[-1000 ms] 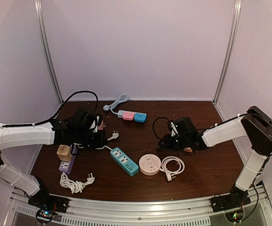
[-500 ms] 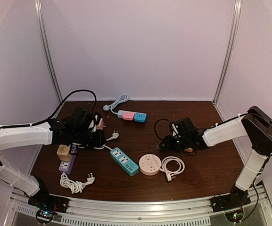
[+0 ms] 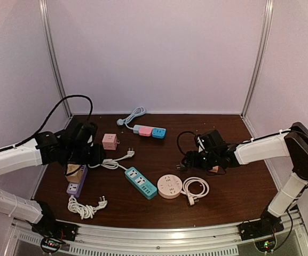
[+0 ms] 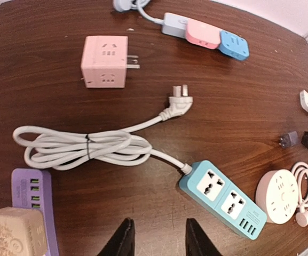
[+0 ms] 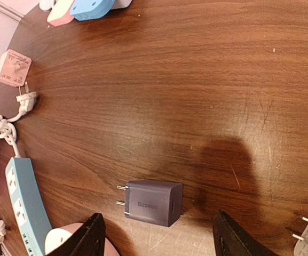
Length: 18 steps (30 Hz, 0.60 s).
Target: Pull the plug off the socket
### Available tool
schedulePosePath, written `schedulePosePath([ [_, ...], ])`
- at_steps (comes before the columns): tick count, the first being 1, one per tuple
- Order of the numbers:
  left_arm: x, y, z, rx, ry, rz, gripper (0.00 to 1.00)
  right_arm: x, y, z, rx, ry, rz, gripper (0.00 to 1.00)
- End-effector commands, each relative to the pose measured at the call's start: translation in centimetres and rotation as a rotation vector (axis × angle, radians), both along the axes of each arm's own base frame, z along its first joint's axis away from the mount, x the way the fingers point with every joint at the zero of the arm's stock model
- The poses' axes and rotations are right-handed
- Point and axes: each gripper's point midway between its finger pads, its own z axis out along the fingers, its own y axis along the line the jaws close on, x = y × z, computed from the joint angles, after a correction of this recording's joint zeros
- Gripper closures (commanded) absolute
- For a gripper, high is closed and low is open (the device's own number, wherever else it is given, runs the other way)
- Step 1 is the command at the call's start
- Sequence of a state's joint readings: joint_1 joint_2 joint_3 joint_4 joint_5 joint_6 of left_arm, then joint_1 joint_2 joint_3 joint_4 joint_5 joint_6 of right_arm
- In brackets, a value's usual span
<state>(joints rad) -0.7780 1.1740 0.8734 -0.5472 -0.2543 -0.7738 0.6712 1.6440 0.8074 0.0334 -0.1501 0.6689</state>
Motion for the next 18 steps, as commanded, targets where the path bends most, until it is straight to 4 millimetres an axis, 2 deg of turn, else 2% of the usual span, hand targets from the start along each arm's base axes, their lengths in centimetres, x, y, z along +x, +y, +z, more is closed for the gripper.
schedulePosePath([
  [1,-0.4,4.8,0.4,0.114,-0.015,0.136,0.58,0.1,-0.3,1.4,-0.052,-0.044,-0.005,0.21],
  [5,-1.0,7.6,-0.4,0.161,0.015,0.206,0.43,-0.1,0.2,1.8,-0.069,-0.056,0.01,0.12],
  [10,-1.3,11.3,-1.9,0.219,0.089,0.299,0.17,-0.3,0.8,2.4,-0.084,-0.069,0.027,0.09],
  [13,-1.4,12.8,-2.6,0.248,0.127,0.333,0.09,-0.4,1.0,2.8,-0.089,-0.077,0.035,0.09],
  [18,-1.2,14.0,-3.9,0.283,0.17,0.347,0.04,-0.8,1.1,3.1,-0.096,-0.086,0.043,0.09],
])
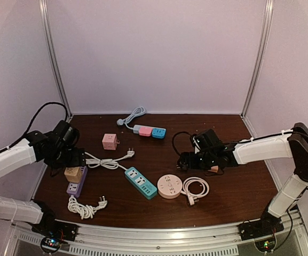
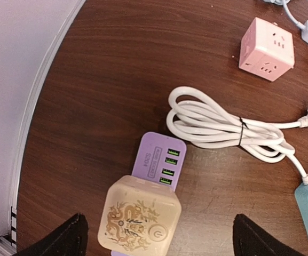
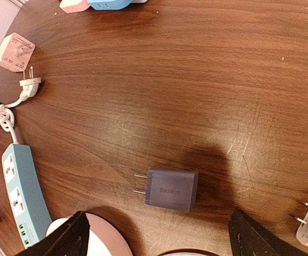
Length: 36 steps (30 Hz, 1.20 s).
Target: Pull the plug off the socket
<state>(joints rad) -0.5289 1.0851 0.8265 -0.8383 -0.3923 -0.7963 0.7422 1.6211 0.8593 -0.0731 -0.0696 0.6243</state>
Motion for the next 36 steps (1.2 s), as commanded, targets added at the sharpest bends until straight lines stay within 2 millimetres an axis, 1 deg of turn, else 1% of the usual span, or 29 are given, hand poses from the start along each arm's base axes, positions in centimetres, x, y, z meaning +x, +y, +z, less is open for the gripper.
schedulePosePath([
  [1,0.0,1.2,-1.8,0.043,0.061,-0.001,0.04,0.3,0.0,2.0,-0.008,-0.053,-0.003,0.08],
  [4,0.3,0.8,-3.3,0.014,0.105,-0.03,0.05,0.3,0.1,2.3,-0.006,-0.058,-0.001,0.09],
  [8,0.0,0.6,-5.1,0.007,0.162,-0.048,0.08,0.1,0.1,2.5,-0.007,-0.061,0.002,0.09],
  [11,-0.1,0.3,-5.9,-0.007,0.178,-0.063,0.18,0.0,0.1,2.5,-0.009,-0.063,0.005,0.09],
  [14,-0.4,-1.1,-6.5,-0.078,0.187,-0.098,0.3,-0.2,0.4,2.4,-0.012,-0.063,0.011,0.09],
  [19,-0.4,-2.9,-6.8,-0.202,0.174,-0.105,0.48,-0.2,1.0,2.3,-0.018,-0.063,0.02,0.09],
  [22,-0.3,-4.0,-6.7,-0.247,0.161,-0.102,0.55,-0.2,1.5,2.2,-0.024,-0.062,0.029,0.09],
  [24,-0.2,-4.6,-6.6,-0.25,0.155,-0.102,0.58,-0.3,2.0,2.3,-0.026,-0.066,0.039,0.09],
  [27,-0.2,-6.1,-6.2,-0.262,0.143,-0.115,0.61,-0.6,3.3,2.9,-0.015,-0.075,0.063,0.09],
  [29,-0.2,-7.1,-6.1,-0.276,0.14,-0.119,0.63,-1.0,4.8,3.3,-0.001,-0.079,0.088,0.09],
  [32,-0.1,-8.3,-5.5,-0.303,0.126,-0.129,0.65,-1.7,7.2,3.9,0.053,-0.077,0.13,0.11],
  [36,-0.1,-9.0,-4.9,-0.322,0.112,-0.148,0.7,-2.3,11.1,5.0,0.166,-0.062,0.199,0.14],
])
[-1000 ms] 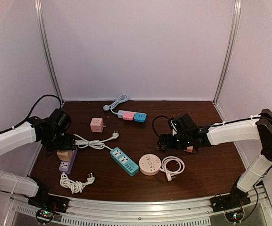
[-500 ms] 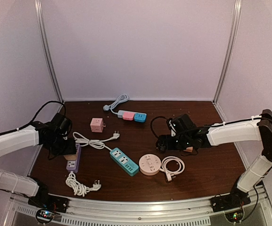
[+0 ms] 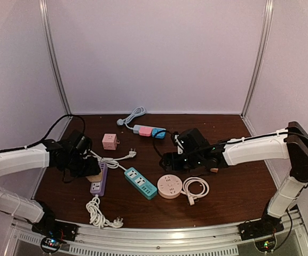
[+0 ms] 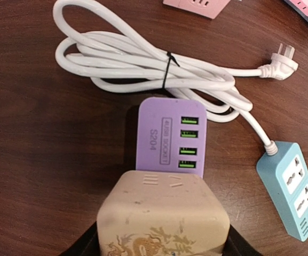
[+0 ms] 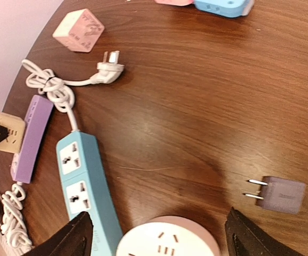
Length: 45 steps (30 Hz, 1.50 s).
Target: Pull the plug off the socket
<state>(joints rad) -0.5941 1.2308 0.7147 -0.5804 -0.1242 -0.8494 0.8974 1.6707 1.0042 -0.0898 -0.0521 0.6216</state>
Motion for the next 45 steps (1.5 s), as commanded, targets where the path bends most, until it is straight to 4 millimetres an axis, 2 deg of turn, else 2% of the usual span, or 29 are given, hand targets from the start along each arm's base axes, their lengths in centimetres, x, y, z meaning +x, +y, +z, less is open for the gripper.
schedulePosePath([
  [1,0.3,-2.2,1.2,-0.107,-0.015,-0.011,0.71,-0.5,4.9,1.7,0.135,0.02,0.081,0.14],
  [5,-0.3,-2.8,1.5,-0.154,-0.028,-0.041,0.76,-0.9,9.5,2.4,0.241,0.049,0.159,0.18],
  [10,-1.5,-3.2,1.1,-0.183,-0.03,-0.066,0.79,-1.2,14.6,3.4,0.334,0.081,0.242,0.31],
  [13,-2.4,-4.1,1.1,-0.223,-0.017,-0.104,0.8,-1.3,16.8,3.0,0.361,0.105,0.275,0.47],
  [18,-3.5,-5.3,1.1,-0.252,-0.01,-0.136,0.82,-2.0,19.7,2.3,0.415,0.165,0.319,0.8],
  [22,-3.9,-5.6,1.0,-0.243,-0.01,-0.142,0.82,-2.8,21.4,2.0,0.444,0.198,0.35,0.92],
  [25,-4.1,-5.8,0.9,-0.234,-0.007,-0.143,0.82,-3.5,22.4,1.4,0.454,0.221,0.364,0.95],
  [32,-4.2,-6.1,1.6,-0.241,-0.022,-0.16,0.84,-4.1,23.2,-0.6,0.463,0.273,0.378,0.98],
  [45,-3.1,-6.9,4.1,-0.265,-0.126,-0.175,0.85,-4.8,22.8,-5.6,0.348,0.316,0.297,1.0],
])
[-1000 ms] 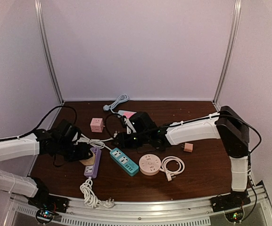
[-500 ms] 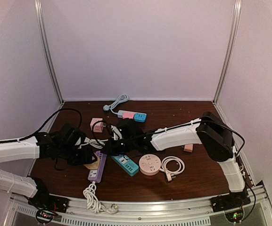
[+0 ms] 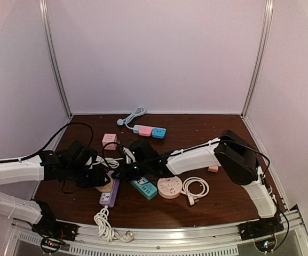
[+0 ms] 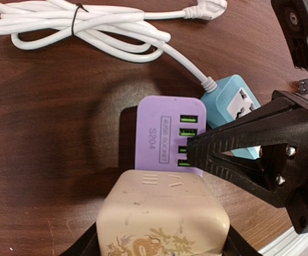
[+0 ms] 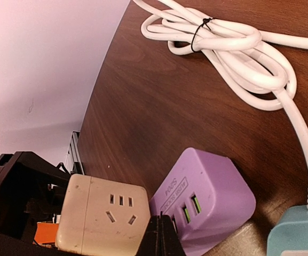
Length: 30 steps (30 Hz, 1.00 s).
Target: Pull the plug off the socket
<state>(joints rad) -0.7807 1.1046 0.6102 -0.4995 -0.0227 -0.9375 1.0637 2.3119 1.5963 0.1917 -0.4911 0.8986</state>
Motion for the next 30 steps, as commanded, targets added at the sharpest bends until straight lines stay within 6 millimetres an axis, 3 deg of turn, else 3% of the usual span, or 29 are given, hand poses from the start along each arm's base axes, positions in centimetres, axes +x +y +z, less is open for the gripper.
schedulePosePath([
  [1,1.8,-1.7,4.0,-0.105,-0.128,-0.002,0.85,-0.4,-0.2,-3.3,-0.097,0.015,-0.041,1.0],
  [5,2.1,-1.6,5.2,-0.117,-0.164,0.006,0.85,-0.4,-0.8,-4.9,-0.147,0.025,-0.059,1.0],
  [11,2.4,-0.8,5.7,-0.068,-0.163,0.028,0.83,-0.1,-1.6,-5.6,-0.196,-0.004,-0.072,1.0],
  [21,2.8,-1.4,4.1,-0.029,-0.055,-0.019,0.8,-0.3,-2.1,-6.6,-0.235,-0.059,-0.051,1.0],
  [30,3.0,-1.8,2.4,-0.096,0.045,-0.057,0.8,-0.6,-2.2,-7.4,-0.271,-0.08,-0.04,1.0],
])
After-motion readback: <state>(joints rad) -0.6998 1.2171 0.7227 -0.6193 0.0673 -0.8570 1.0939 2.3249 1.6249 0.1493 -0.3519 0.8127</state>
